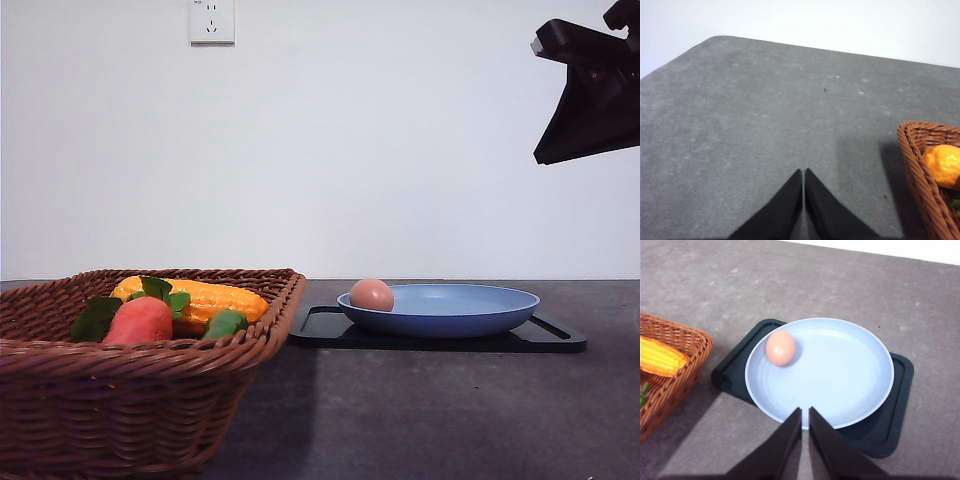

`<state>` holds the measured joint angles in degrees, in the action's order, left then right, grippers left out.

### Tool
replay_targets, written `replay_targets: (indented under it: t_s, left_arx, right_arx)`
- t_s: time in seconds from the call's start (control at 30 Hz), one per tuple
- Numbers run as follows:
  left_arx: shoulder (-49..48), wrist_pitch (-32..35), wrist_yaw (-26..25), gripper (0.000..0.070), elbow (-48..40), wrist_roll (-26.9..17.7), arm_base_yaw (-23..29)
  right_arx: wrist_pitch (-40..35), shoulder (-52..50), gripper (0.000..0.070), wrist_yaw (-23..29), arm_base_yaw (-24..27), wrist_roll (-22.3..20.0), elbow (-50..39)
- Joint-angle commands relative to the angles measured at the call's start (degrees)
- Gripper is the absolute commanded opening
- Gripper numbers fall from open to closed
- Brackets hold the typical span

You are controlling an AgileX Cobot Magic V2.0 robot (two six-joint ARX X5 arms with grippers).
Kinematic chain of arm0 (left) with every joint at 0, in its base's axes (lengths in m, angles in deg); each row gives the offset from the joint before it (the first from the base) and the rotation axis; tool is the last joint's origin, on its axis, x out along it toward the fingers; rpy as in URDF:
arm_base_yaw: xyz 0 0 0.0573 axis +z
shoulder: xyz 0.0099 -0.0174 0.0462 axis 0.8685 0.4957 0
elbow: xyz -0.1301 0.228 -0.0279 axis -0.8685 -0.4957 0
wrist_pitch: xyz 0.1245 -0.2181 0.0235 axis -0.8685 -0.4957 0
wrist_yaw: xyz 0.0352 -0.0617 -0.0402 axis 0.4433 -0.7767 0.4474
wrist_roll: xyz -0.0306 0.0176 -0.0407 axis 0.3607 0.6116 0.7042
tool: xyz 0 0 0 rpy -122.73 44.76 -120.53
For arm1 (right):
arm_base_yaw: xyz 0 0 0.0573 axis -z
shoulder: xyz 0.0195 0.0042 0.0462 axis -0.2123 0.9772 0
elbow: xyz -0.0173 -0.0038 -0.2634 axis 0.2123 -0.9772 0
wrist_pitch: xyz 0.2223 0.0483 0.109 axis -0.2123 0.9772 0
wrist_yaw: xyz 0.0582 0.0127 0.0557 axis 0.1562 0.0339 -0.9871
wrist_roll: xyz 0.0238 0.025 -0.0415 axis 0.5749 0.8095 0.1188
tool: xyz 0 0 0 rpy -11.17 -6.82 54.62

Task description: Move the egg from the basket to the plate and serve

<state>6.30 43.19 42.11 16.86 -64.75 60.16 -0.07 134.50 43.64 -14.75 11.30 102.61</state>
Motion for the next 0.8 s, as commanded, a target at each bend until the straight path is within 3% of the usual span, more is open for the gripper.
replay_targets:
  t_s: [0.0,0.77]
  left_arx:
    - [-0.09,-0.81,-0.20,0.0000,-1.30,0.09,0.07]
    - [-0.07,-0.35,-0.20,0.0000,-1.29,0.09,0.07]
  right_arx:
    - [-0.48,0.24,0.0000,0.13,-0.35,0.76,0.55]
    - [-0.48,0.17,0.0000,0.11,-0.36,0.74,0.55]
